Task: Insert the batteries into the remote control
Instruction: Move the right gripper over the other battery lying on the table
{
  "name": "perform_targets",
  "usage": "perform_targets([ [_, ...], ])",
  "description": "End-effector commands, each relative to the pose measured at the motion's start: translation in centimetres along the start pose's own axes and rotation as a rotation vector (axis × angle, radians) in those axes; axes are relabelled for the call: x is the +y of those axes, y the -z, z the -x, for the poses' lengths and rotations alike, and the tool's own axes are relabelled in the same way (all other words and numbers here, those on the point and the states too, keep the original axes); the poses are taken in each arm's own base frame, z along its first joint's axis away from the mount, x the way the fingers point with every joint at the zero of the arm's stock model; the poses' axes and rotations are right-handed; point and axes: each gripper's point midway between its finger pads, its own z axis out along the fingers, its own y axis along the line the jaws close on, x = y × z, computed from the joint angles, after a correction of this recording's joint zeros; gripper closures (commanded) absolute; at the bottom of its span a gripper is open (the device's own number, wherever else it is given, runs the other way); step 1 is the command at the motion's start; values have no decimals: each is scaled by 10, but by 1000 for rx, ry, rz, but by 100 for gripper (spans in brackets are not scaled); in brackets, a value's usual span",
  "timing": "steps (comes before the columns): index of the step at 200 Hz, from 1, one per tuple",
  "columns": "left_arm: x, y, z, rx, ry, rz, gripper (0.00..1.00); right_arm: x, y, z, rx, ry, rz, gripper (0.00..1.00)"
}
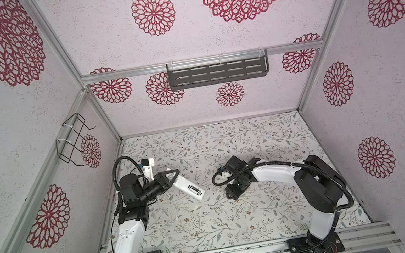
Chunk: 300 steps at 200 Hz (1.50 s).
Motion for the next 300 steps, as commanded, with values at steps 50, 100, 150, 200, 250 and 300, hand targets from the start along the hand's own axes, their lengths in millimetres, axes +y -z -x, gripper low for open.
perform_targets([
  [50, -10, -1, 1, 1, -31, -35, 100, -2, -3, -2, 44, 39, -71, 54],
  [100, -10, -1, 2, -2, -33, -37, 100, -10, -6, -3, 70, 124, -174, 62],
  [150, -10, 0, 1, -7, -34, -35, 100, -15, -10, -5, 105, 259, -247, 79],
  [200, -12, 2, 2, -16, -42, -36, 100, -2, -9, 5, 32, 508, -211, 85],
  [250, -15, 2, 3, -17, -52, -42, 100, -9, 2, 12, -28, 606, -276, 54],
  [300, -15, 3, 4, -23, -55, -40, 100, 22, 32, 17, -140, 369, -73, 39],
])
